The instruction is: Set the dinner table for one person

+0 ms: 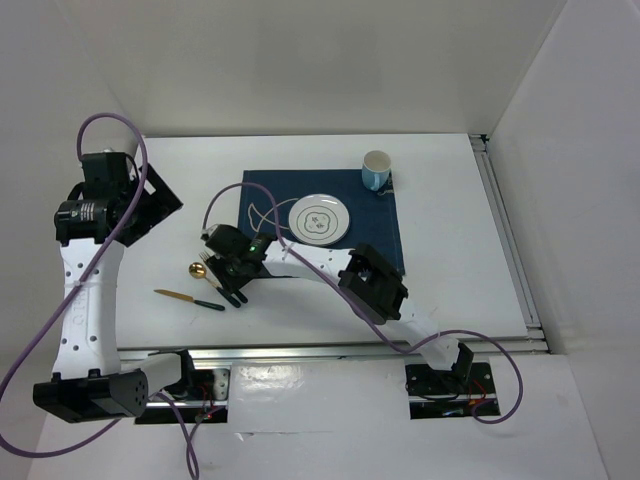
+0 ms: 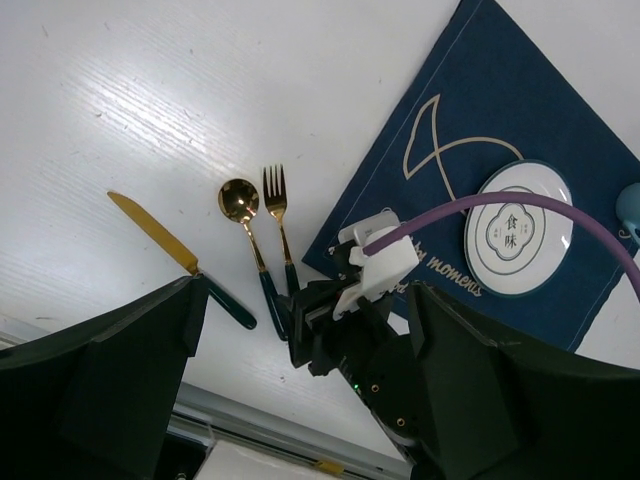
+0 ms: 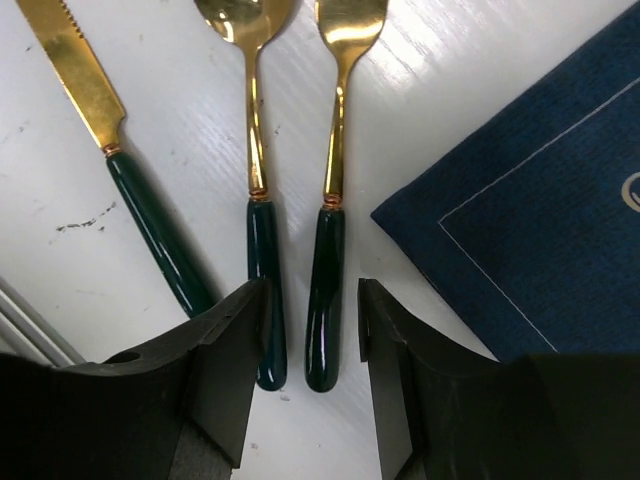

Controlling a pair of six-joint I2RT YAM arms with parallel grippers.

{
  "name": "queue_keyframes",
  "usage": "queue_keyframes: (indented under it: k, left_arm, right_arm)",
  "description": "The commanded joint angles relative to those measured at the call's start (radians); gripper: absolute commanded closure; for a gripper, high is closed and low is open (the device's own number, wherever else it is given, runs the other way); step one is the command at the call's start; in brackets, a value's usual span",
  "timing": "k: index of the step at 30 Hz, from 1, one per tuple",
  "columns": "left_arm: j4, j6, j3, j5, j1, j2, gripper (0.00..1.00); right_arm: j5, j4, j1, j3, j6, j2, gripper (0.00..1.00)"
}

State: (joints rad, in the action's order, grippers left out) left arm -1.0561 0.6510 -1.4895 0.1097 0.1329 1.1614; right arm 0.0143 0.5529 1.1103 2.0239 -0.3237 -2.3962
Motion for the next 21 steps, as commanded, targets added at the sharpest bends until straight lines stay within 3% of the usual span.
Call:
queue_keyframes:
  k: [1, 6, 16, 21]
  left_arm:
    - [0.005, -0.031, 0.005, -0.021, 0.013, -0.009, 0.0]
    - [0.015, -0.04, 0.014, -0.03, 0.013, -0.009, 0.0]
    - [0.015, -0.05, 0.003, -0.021, 0.013, -0.009, 0.0]
    - [0.015, -0.05, -0.006, -0.03, 0.013, -0.009, 0.0]
  right_arm:
    - [-0.04, 0.016, 0.002, 0.036, 0.005, -0.009, 0.49]
    - [-0.083, 0.044, 0.002, 0.048, -0.005, -0.033, 0.55]
    - [-0.138, 0.062, 0.045, 0.061, 0.023, -0.055, 0.54]
    - [-0.16, 0.082, 0.054, 0.084, 0.034, -0.043, 0.71]
